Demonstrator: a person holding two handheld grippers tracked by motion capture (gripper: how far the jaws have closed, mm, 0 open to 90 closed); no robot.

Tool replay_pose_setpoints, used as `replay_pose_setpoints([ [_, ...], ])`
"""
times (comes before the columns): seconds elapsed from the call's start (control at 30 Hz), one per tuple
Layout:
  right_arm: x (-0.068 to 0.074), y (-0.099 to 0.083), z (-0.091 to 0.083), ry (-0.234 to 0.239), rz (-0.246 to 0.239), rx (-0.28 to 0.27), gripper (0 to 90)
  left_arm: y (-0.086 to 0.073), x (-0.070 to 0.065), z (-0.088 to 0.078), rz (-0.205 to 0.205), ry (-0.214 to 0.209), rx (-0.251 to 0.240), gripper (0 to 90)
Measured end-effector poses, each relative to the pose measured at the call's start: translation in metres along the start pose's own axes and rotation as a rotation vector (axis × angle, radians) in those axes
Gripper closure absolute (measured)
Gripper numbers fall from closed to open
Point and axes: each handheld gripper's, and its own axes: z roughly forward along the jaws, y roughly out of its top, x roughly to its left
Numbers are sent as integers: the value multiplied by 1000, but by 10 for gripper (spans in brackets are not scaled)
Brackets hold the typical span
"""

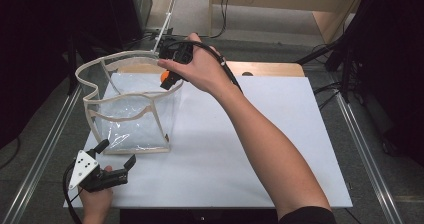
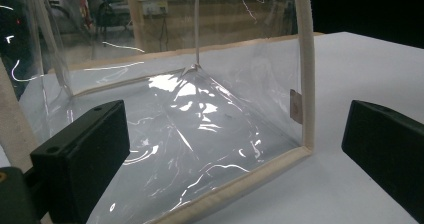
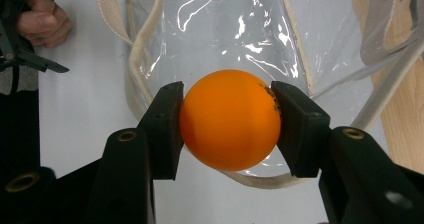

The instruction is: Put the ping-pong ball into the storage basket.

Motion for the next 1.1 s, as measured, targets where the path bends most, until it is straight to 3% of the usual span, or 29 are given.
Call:
replay_pose_setpoints([
  [0.2,-3,-5,-3,41,30,-18,380,0,0,0,2,0,0,0],
  [0.47,1,-16,-4,30,28,-14,235,0,0,0,2,-1,0,0],
  [0.73,10,-34,-3,33,32,-24,159,0,0,0,4,-1,2,0],
  [1.03,16,-55,-1,-30,60,-33,58,0,0,0,4,-1,1,0],
  [1.1,15,-59,1,-6,64,-36,0,0,0,0,2,-1,0,0],
])
